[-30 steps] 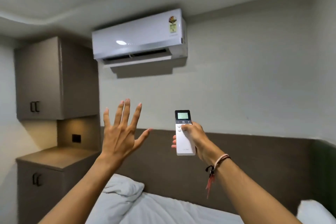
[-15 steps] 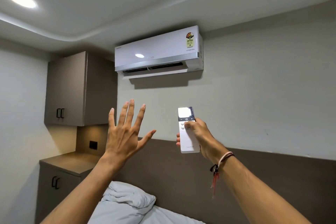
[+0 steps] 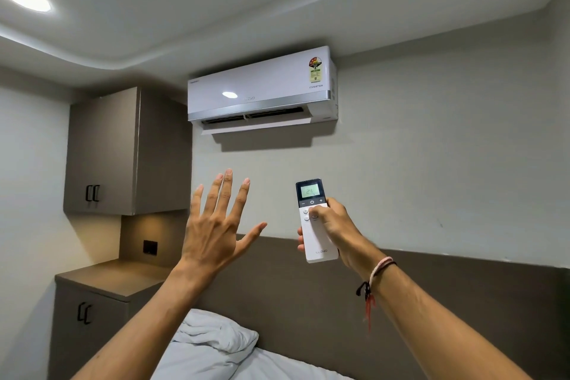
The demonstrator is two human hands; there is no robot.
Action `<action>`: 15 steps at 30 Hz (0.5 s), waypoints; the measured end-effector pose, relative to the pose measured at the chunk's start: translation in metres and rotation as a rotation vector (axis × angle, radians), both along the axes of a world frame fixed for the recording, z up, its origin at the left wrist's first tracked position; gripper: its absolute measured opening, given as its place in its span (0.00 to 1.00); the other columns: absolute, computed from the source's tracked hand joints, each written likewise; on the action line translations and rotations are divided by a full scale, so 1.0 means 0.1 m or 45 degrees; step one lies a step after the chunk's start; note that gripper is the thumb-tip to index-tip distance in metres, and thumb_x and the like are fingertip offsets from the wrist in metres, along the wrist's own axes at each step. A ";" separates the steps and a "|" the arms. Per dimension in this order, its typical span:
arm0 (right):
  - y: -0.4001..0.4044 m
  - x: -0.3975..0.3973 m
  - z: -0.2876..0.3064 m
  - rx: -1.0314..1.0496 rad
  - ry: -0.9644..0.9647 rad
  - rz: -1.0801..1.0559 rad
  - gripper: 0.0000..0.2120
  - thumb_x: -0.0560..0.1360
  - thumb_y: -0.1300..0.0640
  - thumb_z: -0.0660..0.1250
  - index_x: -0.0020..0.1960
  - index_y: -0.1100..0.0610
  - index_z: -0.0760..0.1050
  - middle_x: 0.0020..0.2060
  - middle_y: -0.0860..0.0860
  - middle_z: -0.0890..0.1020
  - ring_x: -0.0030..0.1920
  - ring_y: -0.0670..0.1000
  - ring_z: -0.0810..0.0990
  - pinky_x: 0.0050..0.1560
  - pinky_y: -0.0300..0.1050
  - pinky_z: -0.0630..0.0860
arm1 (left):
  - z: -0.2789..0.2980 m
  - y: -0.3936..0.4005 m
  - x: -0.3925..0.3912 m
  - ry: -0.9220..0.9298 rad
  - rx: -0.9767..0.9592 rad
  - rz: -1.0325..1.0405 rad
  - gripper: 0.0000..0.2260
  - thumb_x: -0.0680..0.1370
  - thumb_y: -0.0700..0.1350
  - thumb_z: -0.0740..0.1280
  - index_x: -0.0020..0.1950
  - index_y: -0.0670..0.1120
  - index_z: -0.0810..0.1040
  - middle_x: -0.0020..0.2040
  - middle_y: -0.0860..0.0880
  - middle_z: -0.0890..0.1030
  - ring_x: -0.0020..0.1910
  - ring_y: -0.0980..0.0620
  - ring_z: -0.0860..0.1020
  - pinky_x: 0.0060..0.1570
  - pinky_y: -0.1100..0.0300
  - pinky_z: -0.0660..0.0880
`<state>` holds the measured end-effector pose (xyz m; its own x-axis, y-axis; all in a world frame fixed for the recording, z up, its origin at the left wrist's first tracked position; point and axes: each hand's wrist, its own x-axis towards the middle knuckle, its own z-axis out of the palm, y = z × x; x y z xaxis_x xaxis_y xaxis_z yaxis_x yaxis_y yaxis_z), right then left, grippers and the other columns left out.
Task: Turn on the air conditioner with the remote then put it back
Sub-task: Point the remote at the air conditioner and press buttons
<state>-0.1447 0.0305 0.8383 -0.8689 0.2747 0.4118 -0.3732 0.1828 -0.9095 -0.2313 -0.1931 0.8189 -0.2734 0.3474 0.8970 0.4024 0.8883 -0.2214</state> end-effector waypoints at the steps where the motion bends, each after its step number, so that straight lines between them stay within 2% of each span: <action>1: 0.00 0.02 0.00 0.002 0.001 -0.007 0.10 0.81 0.59 0.59 0.62 0.56 0.69 0.46 0.65 0.84 0.37 0.61 0.85 0.36 0.53 0.86 | 0.00 0.00 0.01 -0.002 -0.003 -0.006 0.41 0.78 0.72 0.51 0.81 0.46 0.65 0.81 0.36 0.64 0.80 0.36 0.64 0.75 0.30 0.65; 8: -0.02 0.09 0.00 -0.046 -0.008 -0.008 0.09 0.82 0.59 0.59 0.62 0.56 0.68 0.48 0.68 0.84 0.39 0.62 0.85 0.37 0.55 0.85 | 0.02 -0.03 0.07 -0.013 -0.011 -0.024 0.41 0.78 0.73 0.48 0.82 0.47 0.65 0.82 0.37 0.63 0.80 0.35 0.64 0.75 0.30 0.64; 12: -0.03 0.12 0.01 -0.092 0.006 0.013 0.06 0.80 0.60 0.60 0.57 0.56 0.69 0.42 0.65 0.84 0.35 0.60 0.86 0.34 0.53 0.84 | 0.02 -0.06 0.09 -0.027 -0.013 -0.029 0.41 0.79 0.73 0.46 0.81 0.47 0.66 0.81 0.36 0.64 0.80 0.35 0.64 0.75 0.30 0.64; 15: -0.03 0.13 0.01 -0.085 0.011 0.010 0.05 0.80 0.60 0.60 0.55 0.54 0.70 0.41 0.64 0.84 0.34 0.59 0.86 0.33 0.52 0.84 | -0.01 -0.07 0.10 -0.038 -0.014 -0.031 0.41 0.79 0.73 0.45 0.81 0.47 0.66 0.82 0.36 0.63 0.80 0.35 0.64 0.75 0.30 0.63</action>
